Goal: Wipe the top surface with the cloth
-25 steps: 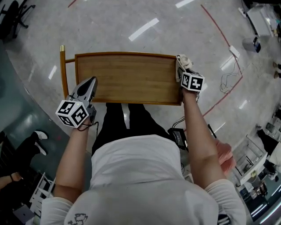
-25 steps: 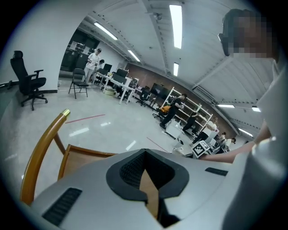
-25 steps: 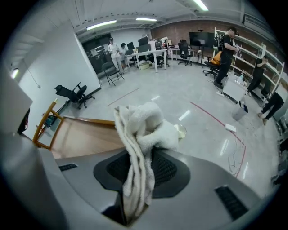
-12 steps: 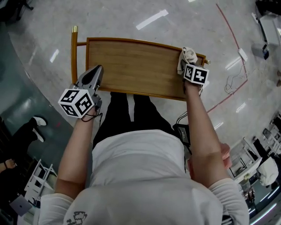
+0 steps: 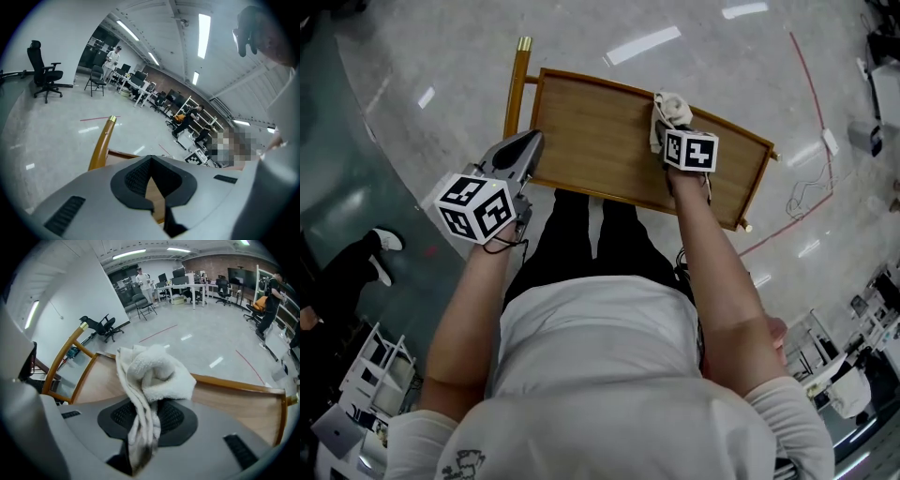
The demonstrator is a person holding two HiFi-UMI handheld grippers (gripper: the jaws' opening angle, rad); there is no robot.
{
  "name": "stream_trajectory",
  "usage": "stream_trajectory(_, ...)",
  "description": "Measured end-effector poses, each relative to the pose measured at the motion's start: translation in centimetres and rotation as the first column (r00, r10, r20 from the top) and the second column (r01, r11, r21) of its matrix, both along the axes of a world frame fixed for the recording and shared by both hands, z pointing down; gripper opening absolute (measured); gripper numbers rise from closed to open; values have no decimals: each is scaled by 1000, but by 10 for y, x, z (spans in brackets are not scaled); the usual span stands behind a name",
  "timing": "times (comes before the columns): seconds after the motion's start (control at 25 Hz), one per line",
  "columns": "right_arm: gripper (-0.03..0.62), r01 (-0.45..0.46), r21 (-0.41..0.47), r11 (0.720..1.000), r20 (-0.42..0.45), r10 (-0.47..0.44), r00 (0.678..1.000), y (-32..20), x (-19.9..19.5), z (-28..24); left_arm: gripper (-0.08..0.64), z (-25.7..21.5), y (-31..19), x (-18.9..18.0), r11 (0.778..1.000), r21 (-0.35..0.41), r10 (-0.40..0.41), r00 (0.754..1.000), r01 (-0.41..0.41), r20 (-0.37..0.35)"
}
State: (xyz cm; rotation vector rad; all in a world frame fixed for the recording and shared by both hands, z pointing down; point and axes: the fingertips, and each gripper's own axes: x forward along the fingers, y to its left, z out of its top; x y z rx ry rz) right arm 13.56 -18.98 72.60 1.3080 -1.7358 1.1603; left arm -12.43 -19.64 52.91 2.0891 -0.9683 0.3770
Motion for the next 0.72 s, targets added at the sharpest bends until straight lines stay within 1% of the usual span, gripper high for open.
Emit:
stream_trajectory(0.2, 112, 57, 8, 998, 30, -57, 998, -26, -83, -2, 6, -14, -6, -43, 1000, 4, -7, 1000, 7, -23)
stream_trajectory(0.52, 112, 156, 26, 987, 84, -158, 984, -64, -215, -4, 6, -9, -10, -112, 1000, -9, -31, 998, 30, -52)
stream_trajectory(0.64, 112, 195, 27, 980, 90, -197, 976, -72, -252, -5, 6, -5, -5, -127, 999, -22, -36, 997, 35, -68)
stream_trajectory(0.72, 112, 197, 24, 980, 79, -199, 977, -74, -262, -5, 6, -3, -2, -135, 999, -25, -37, 997, 35, -71)
